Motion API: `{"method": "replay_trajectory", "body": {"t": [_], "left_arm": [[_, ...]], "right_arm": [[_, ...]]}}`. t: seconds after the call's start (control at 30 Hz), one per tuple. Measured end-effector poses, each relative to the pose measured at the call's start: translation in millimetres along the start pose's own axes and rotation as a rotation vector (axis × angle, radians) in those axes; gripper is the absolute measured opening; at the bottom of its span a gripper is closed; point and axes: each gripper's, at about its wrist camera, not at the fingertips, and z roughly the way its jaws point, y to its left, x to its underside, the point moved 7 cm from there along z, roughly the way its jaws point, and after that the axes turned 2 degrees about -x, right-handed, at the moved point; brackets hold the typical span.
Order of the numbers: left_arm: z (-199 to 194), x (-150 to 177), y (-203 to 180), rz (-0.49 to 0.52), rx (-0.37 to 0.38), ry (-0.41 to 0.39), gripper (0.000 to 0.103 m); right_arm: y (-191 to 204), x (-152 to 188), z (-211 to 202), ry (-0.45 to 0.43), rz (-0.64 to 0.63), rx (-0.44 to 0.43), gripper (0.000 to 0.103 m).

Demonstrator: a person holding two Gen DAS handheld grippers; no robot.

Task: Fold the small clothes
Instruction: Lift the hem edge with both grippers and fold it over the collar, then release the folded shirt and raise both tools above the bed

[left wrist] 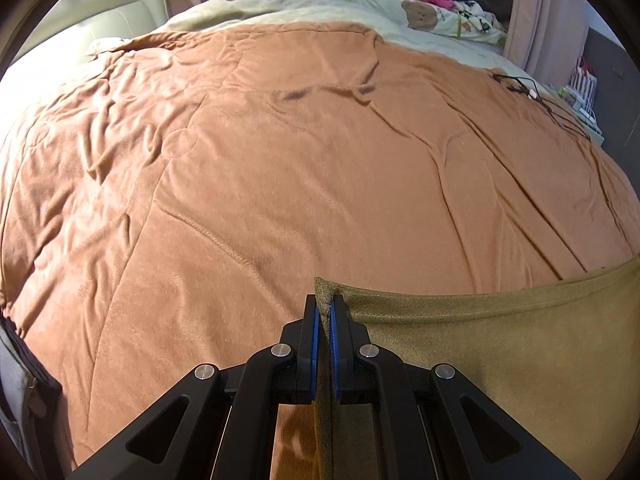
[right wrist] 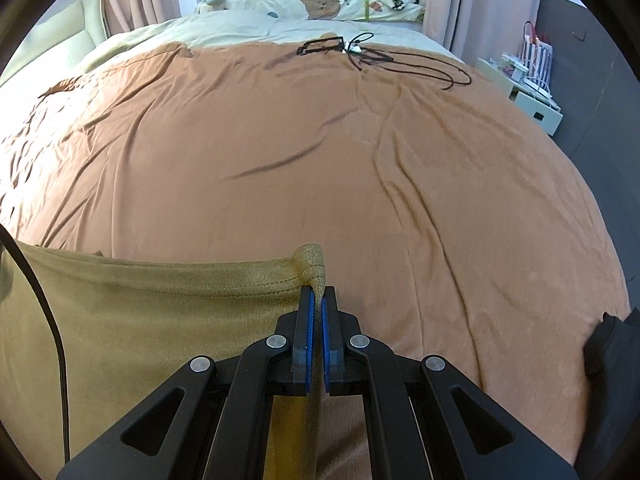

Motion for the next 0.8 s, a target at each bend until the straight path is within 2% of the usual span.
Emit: {"method": "replay_trajectory", "body": {"t": [0.1, 0.3, 0.4, 0.43, 0.6, 0.67, 0.7, 0.73, 0.8], "left_arm": [[12.8, 1.4, -1.4, 0.023, -0.022, 0.029, 0.005], [44.0, 15.3, 4.1, 0.003, -0.038, 0.097, 0.005], [42.6, 13.9, 3.5, 0.008, -0.036, 0.107, 0.006], [40.7, 12.8, 4.2, 0.009, -0.038, 0.111, 0.010], [11.2, 11.3, 13.1, -0.053, -0.005, 0.100, 0.016], [-4.9, 16.0, 14.9, -0.054, -0.003, 0.095, 0.031], [-12.3, 17.7, 15.4, -0.053, 0.003, 0.089, 0.035], [-24.4, 20.1, 16.1, -0.050, 0.011, 0.075, 0.042], [-41.6, 20.9, 18.5, -0.050, 0.012, 0.053, 0.051]], "right_arm": [[2.5, 2.6, 11.7, 0.023, -0.011, 0.015, 0.000], [5.1, 10.5, 49.8, 0.094, -0.024, 0.023, 0.000], [5.9, 9.2, 53.5, 0.098, -0.038, 0.029, 0.000], [5.8, 7.6, 52.9, 0.107, -0.038, 0.025, 0.000], [1.4, 2.2, 32.5, 0.104, 0.013, -0.032, 0.002], [0.0, 5.3, 17.0, 0.093, 0.026, -0.050, 0.009], [-0.1, 6.7, 10.6, 0.091, 0.029, -0.056, 0.021], [-0.9, 9.4, 2.1, 0.085, 0.035, -0.065, 0.040], [-3.6, 10.4, -15.8, 0.063, 0.037, -0.072, 0.057]]}}
